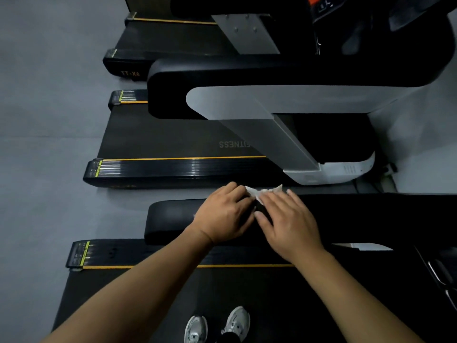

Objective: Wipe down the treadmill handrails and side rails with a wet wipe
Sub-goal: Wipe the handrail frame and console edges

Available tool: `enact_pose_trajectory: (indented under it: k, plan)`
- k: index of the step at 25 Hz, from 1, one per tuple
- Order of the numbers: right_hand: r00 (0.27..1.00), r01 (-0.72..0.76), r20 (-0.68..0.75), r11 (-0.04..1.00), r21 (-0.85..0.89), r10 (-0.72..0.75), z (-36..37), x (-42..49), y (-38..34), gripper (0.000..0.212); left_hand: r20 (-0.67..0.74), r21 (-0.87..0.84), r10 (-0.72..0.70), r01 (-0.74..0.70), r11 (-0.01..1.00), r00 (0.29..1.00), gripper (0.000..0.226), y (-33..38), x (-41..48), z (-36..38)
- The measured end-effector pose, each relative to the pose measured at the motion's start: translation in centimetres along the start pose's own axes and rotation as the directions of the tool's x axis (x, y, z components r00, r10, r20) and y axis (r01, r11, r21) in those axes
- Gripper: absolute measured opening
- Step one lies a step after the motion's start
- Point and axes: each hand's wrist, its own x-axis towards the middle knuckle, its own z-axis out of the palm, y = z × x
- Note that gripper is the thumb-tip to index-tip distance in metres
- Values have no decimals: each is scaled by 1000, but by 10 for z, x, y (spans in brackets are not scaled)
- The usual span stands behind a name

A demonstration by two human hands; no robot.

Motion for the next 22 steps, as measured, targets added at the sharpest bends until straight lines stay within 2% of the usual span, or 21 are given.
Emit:
enact_pose_trajectory:
  k: [2, 4, 7, 9, 11, 13, 15, 17, 20, 22]
  plan:
    - [997, -39, -64, 998, -58, 36, 2, -20, 16, 61, -6, 4, 3, -3, 1000, 1000, 30, 2, 0, 0]
    - [990, -112, -95, 991, -79, 104, 11, -31, 1, 63, -17, 15, -1, 2, 1000, 1000, 31, 0, 2, 0]
    - [996, -68, -60, 995, -77, 64, 27, -38, -36, 68, -31, 2, 15, -15, 1000, 999, 31, -1, 1, 1]
    - [994, -70, -97, 989, -132, 57, 22, -43, -18, 65, -13, -7, 21, -21, 1000, 1000, 30, -1, 0, 2]
    - [978, -168, -154, 973, -158, 144, 18, -53, -1, 65, -13, -2, 13, -14, 1000, 1000, 32, 0, 0, 3]
    - [963, -235, -171, 960, -150, 209, 28, -56, -14, 68, -23, 1, 18, -18, 1000, 1000, 31, -2, 2, 4]
    - [975, -170, -164, 976, -135, 148, 43, -57, -37, 69, -30, -18, 48, -48, 999, 998, 28, -4, 0, 5]
    - [976, -153, -178, 975, -163, 123, 42, -63, -27, 65, -41, -40, 85, -87, 995, 996, 26, -4, -2, 5]
    - [925, -304, -276, 946, -118, 262, 38, -76, -10, 61, -76, -52, 113, -117, 992, 991, 26, -3, -1, 5]
    - [900, -345, -299, 937, -48, 316, 52, -74, -34, 64, -88, -52, 128, -133, 990, 988, 25, -5, 0, 6]
